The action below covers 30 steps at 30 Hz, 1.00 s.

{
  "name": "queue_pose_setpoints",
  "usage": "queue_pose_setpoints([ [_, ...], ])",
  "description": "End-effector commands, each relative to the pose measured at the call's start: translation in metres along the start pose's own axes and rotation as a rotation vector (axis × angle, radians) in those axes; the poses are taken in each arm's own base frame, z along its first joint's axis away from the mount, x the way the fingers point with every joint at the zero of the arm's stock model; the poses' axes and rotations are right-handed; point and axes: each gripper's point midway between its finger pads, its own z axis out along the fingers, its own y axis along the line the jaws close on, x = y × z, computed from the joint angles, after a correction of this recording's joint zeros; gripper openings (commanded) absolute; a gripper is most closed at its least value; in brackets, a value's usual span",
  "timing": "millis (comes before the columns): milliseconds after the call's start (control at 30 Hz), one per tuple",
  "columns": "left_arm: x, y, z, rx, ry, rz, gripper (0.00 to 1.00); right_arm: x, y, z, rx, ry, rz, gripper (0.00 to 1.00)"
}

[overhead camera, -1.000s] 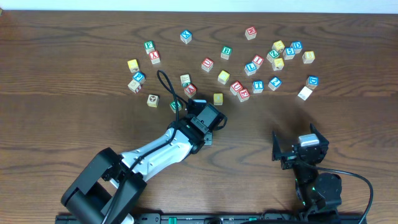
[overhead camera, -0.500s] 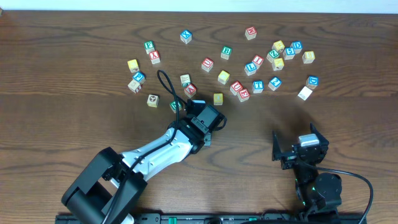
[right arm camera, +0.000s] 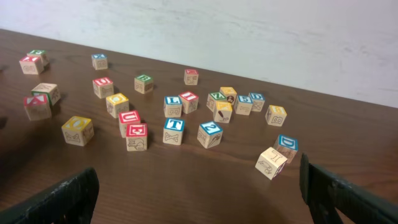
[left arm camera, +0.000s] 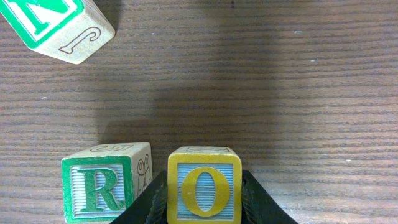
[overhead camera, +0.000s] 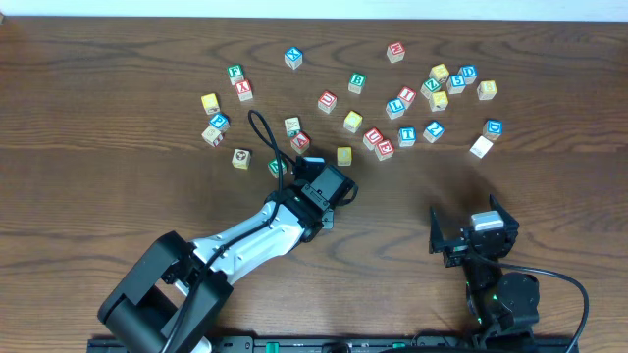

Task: Spell out ROBOT
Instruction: 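Lower the yellow O block to the right of the R block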

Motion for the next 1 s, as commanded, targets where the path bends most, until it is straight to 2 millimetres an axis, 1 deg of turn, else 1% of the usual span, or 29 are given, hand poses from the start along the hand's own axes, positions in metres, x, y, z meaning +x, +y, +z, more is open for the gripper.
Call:
queue_pose_setpoints([
  [0, 0.0033, 0.0067, 0.0063, -0.033, 0.002, 0.022, 0.09, 0.002, -0.0011, 0.0001, 0.004, 0.007, -0.01, 0.99],
  [200, 0.0038, 0.0069, 0.007, -0.035, 0.004, 0.023, 0.09, 0.002, -0.0011, 0.0001, 0.004, 0.007, -0.01, 0.99],
  [233, 0.0039, 0.0069, 0.0071, -0.035, 0.005, 0.023, 0.13, 0.002, -0.0011, 0.0001, 0.004, 0.007, -0.01, 0.99],
  [333, 0.0039, 0.0069, 0.0071, -0.035, 0.005, 0.023, 0.17, 0.002, -0.0011, 0.0001, 0.004, 0.007, -0.01, 0.99],
  [367, 0.0039, 0.0069, 0.0071, -0.035, 0.005, 0.023, 0.22, 0.002, -0.0011, 0.0001, 0.004, 0.007, -0.01, 0.99],
  [400, 0.0039, 0.0069, 0.0071, -0.035, 0.005, 0.023, 0.25, 0.002, -0.0011, 0.0001, 0.004, 0.007, -0.01, 0.99],
  [467, 0.0039, 0.0069, 0.0071, -0.035, 0.005, 0.023, 0.29, 0.002, -0.0011, 0.0001, 0.004, 0.007, -0.01, 0.99],
  [633, 0.0039, 0.0069, 0.0071, -0.035, 0.005, 0.023, 0.43, 0.002, -0.0011, 0.0001, 0.004, 0.007, -0.01, 0.99],
  [733, 0.0039, 0.0069, 0.0071, -0.035, 0.005, 0.023, 0.45, 0.002, -0.0011, 0.0001, 0.004, 0.007, -0.01, 0.99],
  [967, 0.0039, 0.0069, 0.0071, -0.035, 0.005, 0.023, 0.44, 0.002, -0.0011, 0.0001, 0.004, 0.007, -0.01, 0.99],
])
